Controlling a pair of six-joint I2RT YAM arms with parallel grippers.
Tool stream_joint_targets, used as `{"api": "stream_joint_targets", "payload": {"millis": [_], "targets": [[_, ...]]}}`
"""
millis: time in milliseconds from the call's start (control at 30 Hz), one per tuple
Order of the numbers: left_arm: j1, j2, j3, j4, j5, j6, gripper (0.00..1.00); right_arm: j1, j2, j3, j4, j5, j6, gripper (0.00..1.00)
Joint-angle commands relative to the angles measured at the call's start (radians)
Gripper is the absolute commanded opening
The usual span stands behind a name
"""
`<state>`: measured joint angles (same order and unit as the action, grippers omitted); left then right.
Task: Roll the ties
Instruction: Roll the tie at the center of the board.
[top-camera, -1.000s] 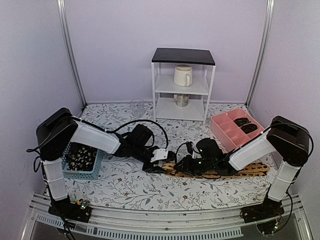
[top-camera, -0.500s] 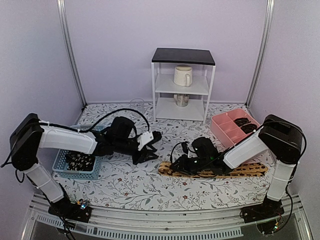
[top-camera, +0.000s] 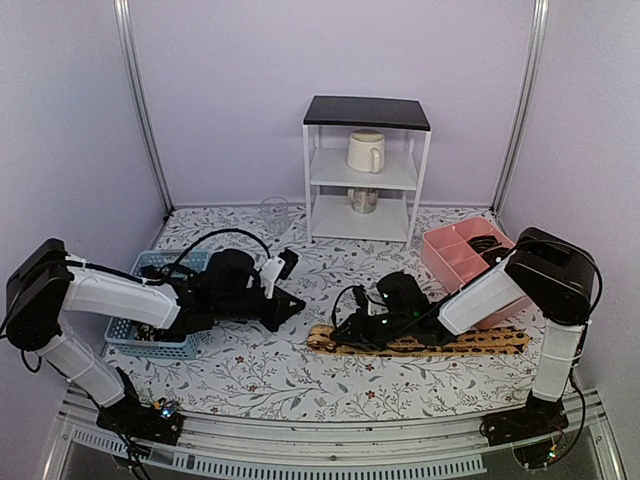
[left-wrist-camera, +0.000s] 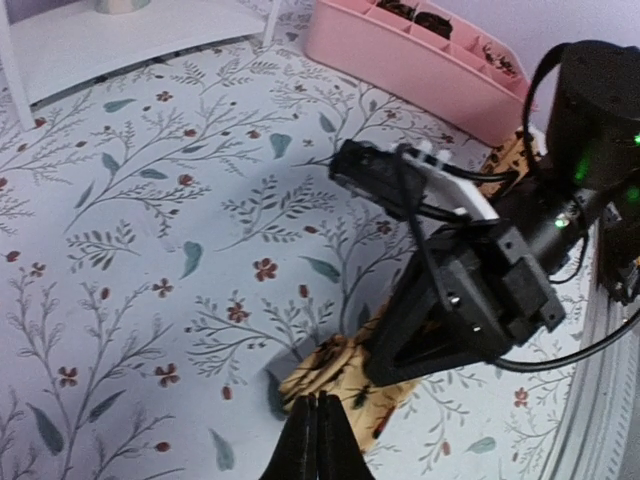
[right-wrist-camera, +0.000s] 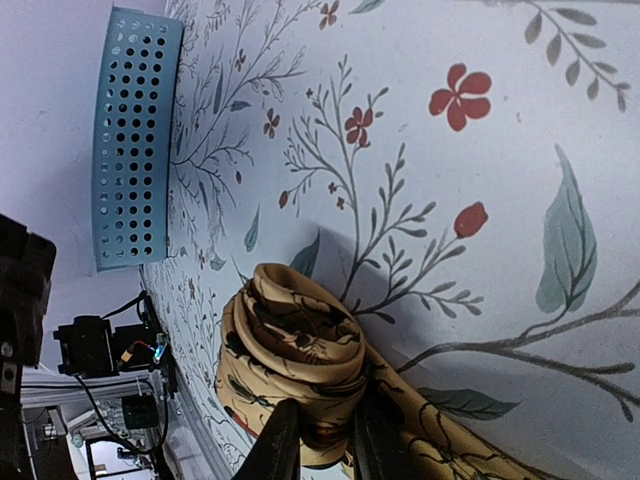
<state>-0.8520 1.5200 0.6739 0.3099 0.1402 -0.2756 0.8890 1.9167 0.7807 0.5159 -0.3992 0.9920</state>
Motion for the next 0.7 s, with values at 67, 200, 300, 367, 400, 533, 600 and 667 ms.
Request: {"api": "stream_joint_targets", "payload": {"millis": [67,200,300,367,400,533,600,667], "targets": [[-0.09,0.055,-0.031,0.182,-0.006,-0.109,0.0,0.002,-0.003,0.026,-0.019,-0.058,0.076,0.2],[-0.134,0.13,-0.04,0.22,0.01,-0.122,0.0,0.003,-0.028,0.029,-0.056,-0.029,0.086,0.2],[-0.156,0.18,-0.052,0.254,0.008,-0.131,0.0,0.003,-0.026,0.032,-0.081,-0.027,0.099,0.2],[-0.163,0.216,-0.064,0.269,-0.01,-0.139,0.0,0.005,-0.015,0.036,-0.101,-0.027,0.108,0.2],[-0.166,0.226,-0.071,0.281,-0.014,-0.146,0.0,0.005,-0.011,0.038,-0.107,-0.026,0.11,0.2],[-0.167,0.239,-0.111,0.319,-0.049,-0.167,0.0,0.006,0.006,0.038,-0.118,-0.022,0.117,0.19],[-0.167,0.234,-0.124,0.332,-0.068,-0.171,0.0,0.007,0.008,0.037,-0.12,-0.02,0.113,0.19],[-0.167,0.229,-0.133,0.337,-0.088,-0.172,0.0,0.01,0.005,0.043,-0.124,-0.017,0.111,0.19]]}}
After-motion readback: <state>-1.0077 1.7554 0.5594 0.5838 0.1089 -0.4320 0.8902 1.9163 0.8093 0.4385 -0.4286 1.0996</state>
